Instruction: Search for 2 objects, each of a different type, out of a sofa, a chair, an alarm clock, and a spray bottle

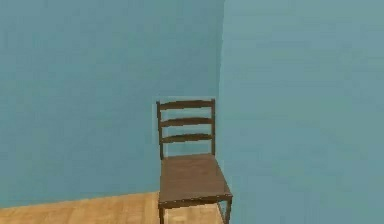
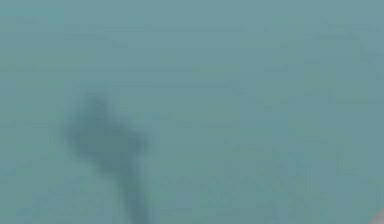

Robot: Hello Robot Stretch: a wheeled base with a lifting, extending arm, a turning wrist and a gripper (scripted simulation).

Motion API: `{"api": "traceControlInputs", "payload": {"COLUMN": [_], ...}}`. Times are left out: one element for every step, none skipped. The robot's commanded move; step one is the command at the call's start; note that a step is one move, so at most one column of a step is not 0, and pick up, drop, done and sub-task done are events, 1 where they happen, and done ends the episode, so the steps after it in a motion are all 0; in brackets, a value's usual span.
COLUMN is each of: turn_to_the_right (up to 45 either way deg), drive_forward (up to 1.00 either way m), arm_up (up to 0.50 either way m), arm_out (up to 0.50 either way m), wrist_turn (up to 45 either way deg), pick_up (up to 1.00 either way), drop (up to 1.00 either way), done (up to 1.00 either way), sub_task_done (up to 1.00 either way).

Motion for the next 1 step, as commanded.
{"api": "traceControlInputs", "payload": {"turn_to_the_right": [0.0], "drive_forward": [0.00], "arm_up": [0.00], "arm_out": [0.00], "wrist_turn": [0.0], "pick_up": [0.00], "drop": [0.00], "done": [1.00], "sub_task_done": [0.00]}}
